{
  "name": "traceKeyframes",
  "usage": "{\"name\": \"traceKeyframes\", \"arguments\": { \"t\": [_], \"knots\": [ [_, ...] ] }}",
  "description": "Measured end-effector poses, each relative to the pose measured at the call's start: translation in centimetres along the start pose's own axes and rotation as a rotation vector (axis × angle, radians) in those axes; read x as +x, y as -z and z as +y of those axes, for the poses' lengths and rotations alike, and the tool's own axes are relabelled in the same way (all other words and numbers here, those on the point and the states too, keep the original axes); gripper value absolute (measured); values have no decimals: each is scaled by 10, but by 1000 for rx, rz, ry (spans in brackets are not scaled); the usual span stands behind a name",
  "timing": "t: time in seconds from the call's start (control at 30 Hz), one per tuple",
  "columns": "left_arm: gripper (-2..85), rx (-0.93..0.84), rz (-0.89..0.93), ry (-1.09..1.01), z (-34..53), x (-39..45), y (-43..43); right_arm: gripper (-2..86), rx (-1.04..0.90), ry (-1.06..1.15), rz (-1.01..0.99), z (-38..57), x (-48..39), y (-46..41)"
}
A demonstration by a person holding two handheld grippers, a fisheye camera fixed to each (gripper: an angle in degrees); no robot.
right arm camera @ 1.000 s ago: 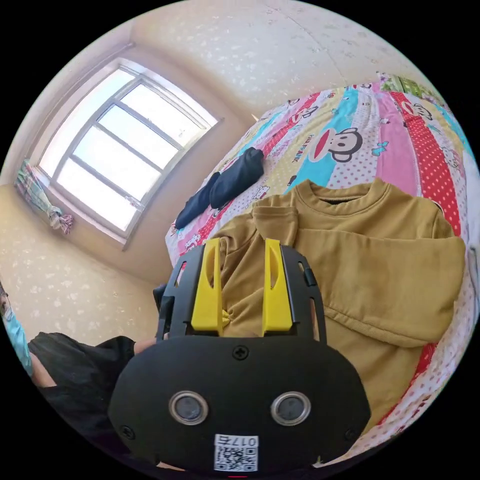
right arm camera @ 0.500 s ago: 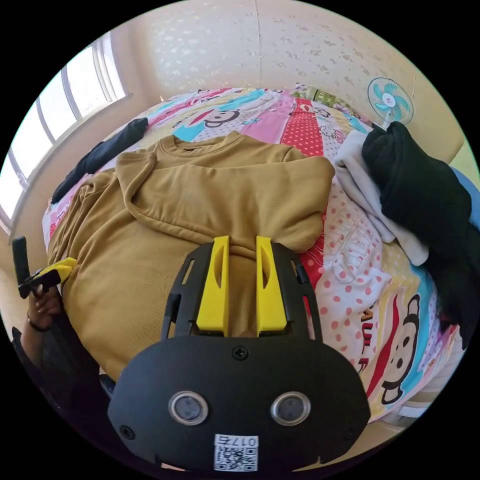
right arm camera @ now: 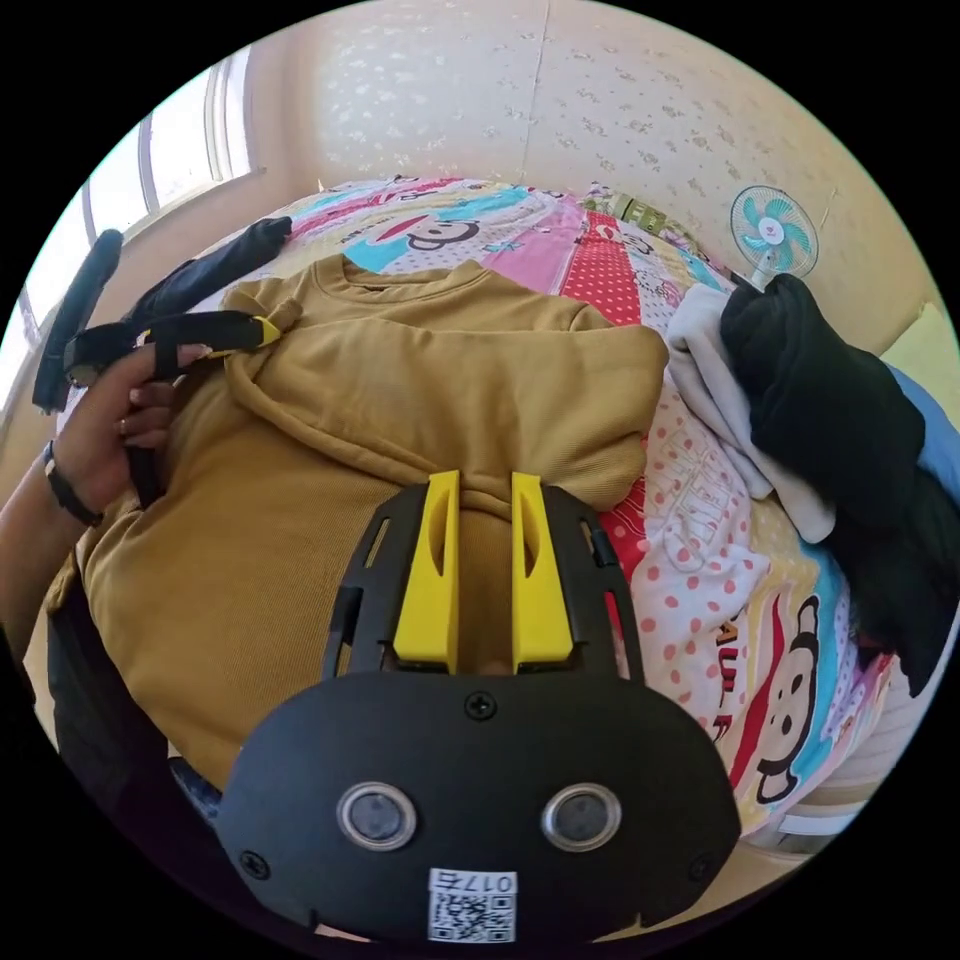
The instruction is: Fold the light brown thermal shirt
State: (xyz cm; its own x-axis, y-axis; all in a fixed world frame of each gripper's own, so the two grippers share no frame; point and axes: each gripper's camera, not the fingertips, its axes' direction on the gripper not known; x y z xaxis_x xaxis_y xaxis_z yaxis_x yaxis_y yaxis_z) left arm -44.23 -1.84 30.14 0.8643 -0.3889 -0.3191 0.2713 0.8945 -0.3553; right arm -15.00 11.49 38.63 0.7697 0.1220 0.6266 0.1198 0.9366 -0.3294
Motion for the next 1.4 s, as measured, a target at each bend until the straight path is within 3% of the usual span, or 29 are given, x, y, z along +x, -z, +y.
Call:
{"name": "traceKeyframes", "arguments": {
  "t": [0.07, 0.17, 0.23, 0.27, 0.33, 0.4, 0.43, 0.47, 0.5, 0.53, 0.63, 0.73, 0.8, 0.9, 1.03, 1.17, 1.33, 1.4],
  "knots": [
    [51, 77, 236, 42, 1, -19, 21, 85, 7, -32, -54, 1, 13, -3],
    [48, 137, 683, -169, -25, -19, 45, 82, 0, 14, 27, 2, 2, -7],
    [47, 138, 811, -323, -36, -12, 58, 80, 1, 44, 87, 3, -5, -10],
    [47, 112, 797, -387, -39, -13, 61, 80, 1, 40, 79, 3, -3, -10],
    [46, 82, 631, -305, -33, -35, 55, 80, 2, 0, 17, 4, 14, -11],
    [46, -107, 300, 59, -11, -98, 30, 82, 5, -20, -27, 5, 24, -11],
    [46, -156, 313, 80, -4, -111, 25, 82, 6, -24, -38, 5, 28, -12],
    [45, -129, 506, 77, 10, -131, 32, 83, 6, -24, -37, 6, 28, -12],
    [44, -99, 576, 115, 24, -145, 47, 83, 6, -16, -29, 6, 28, -13],
    [40, -103, 558, 126, 31, -150, 55, 82, 4, -4, -18, 7, 26, -14],
    [21, -161, 354, 55, 62, -153, 104, 80, 1, 8, 3, 7, 25, -16],
    [62, -139, 75, -42, 93, -149, 166, 80, 0, -5, -31, 8, 34, -16],
    [98, -58, -245, -64, 118, -152, 213, 80, 1, -14, -55, 9, 39, -15],
    [136, -56, -505, -71, 137, -167, 238, 79, 4, -16, -62, 10, 41, -15],
    [115, -317, -331, 44, 141, -215, 204, 79, 7, 10, -9, 12, 31, -13],
    [44, -281, 7, 299, 149, -259, 214, 79, 15, 25, 8, 15, 26, -10],
    [34, 86, 133, 54, 113, -178, 307, 79, 10, 12, -17, 16, 27, -11],
    [36, 229, 206, -159, 77, -106, 334, 79, 10, 18, -3, 16, 23, -10]
  ]
}}
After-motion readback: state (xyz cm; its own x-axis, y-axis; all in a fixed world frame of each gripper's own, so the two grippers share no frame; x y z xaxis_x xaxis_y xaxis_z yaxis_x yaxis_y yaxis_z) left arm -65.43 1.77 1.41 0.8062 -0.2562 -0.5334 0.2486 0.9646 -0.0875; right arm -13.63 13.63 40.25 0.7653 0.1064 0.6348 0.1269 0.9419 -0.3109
